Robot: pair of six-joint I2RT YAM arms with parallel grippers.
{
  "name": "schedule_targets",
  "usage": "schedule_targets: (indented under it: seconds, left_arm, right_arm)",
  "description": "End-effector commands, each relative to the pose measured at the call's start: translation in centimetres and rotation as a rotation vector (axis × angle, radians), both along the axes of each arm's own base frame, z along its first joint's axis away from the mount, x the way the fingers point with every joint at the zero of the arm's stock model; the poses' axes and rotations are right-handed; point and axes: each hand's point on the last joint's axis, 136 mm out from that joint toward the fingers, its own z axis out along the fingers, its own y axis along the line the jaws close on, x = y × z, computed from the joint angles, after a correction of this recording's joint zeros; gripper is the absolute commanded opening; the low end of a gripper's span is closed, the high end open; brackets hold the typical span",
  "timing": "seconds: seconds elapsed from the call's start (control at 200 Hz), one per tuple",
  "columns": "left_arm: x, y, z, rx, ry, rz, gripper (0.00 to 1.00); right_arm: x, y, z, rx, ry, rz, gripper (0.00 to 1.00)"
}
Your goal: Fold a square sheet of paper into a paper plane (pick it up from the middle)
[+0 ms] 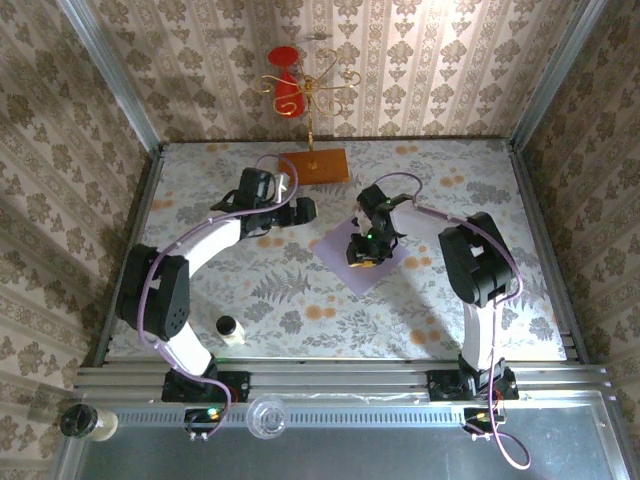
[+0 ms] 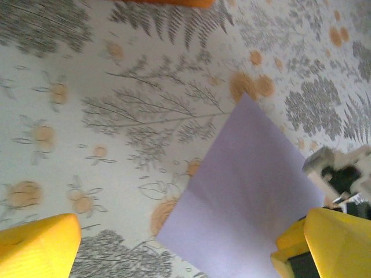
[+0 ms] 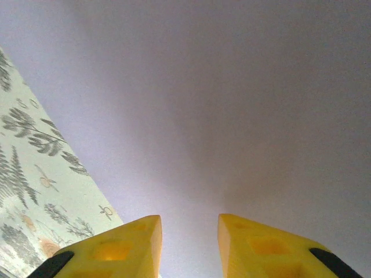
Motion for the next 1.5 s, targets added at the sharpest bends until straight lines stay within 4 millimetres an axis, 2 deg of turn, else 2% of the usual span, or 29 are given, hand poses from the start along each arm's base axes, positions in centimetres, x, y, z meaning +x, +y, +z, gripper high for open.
schedule_targets:
  seconds: [0.0,0.08,0.165,0.205,0.29,0.43,0.59,0.93,1.15,1.35,1.425,1.495]
  left_arm:
    - [-1.2,-3.7,0.0,-0.042,0.031,-0.081,0.99]
    - [-2.1,-6.1,-1.0,-0.059,0.066,-0.141,0.92]
    - [-3.0,-8.4,-2.5,-0.068,0.114,-0.196,0.8]
    - [-3.2,-9.1,-3.2,-0.07,0.138,-0.209,0.72]
    - [-3.5,-10.1,-5.0,-0.055,0.189,-0.225,0.57]
    - [-3.6,-10.0,-7.3,0.011,0.246,-0.221,0.47]
    - [-4.0,-9.0,-9.2,0.08,0.3,-0.191,0.43]
    - [-7.2,-5.3,-11.2,0.182,0.4,-0.107,0.43]
    - [-10.2,-3.4,-11.5,0.196,0.449,-0.043,0.44]
    - [-13.0,-1.9,-12.2,0.206,0.487,0.007,0.45]
    - [-13.2,-1.2,-11.9,0.221,0.476,0.02,0.46]
    - [-12.8,-1.2,-10.5,0.215,0.431,0.011,0.48]
  right_arm:
    - [3.2,-1.7,3.2,0.025,-0.143,-0.188,0.34]
    - [3.7,-3.2,2.7,0.022,-0.145,-0.31,0.34]
    - [3.7,-4.8,1.8,0.02,-0.124,-0.42,0.33]
    - [3.7,-5.4,1.4,0.031,-0.112,-0.462,0.33]
    - [3.7,-6.3,1.0,0.058,-0.101,-0.527,0.33]
    - [3.6,-6.9,0.6,0.055,-0.091,-0.548,0.34]
    - [3.7,-7.3,-0.6,0.025,-0.059,-0.554,0.35]
    - [4.3,-7.0,-2.6,-0.015,-0.003,-0.49,0.41]
    - [4.4,-5.2,-2.8,0.031,0.036,-0.38,0.46]
    - [3.1,-1.6,-2.6,0.088,0.055,-0.207,0.47]
    - [2.5,-0.6,-2.4,0.099,0.058,-0.153,0.47]
    - [2.7,0.1,-1.6,0.129,0.047,-0.122,0.47]
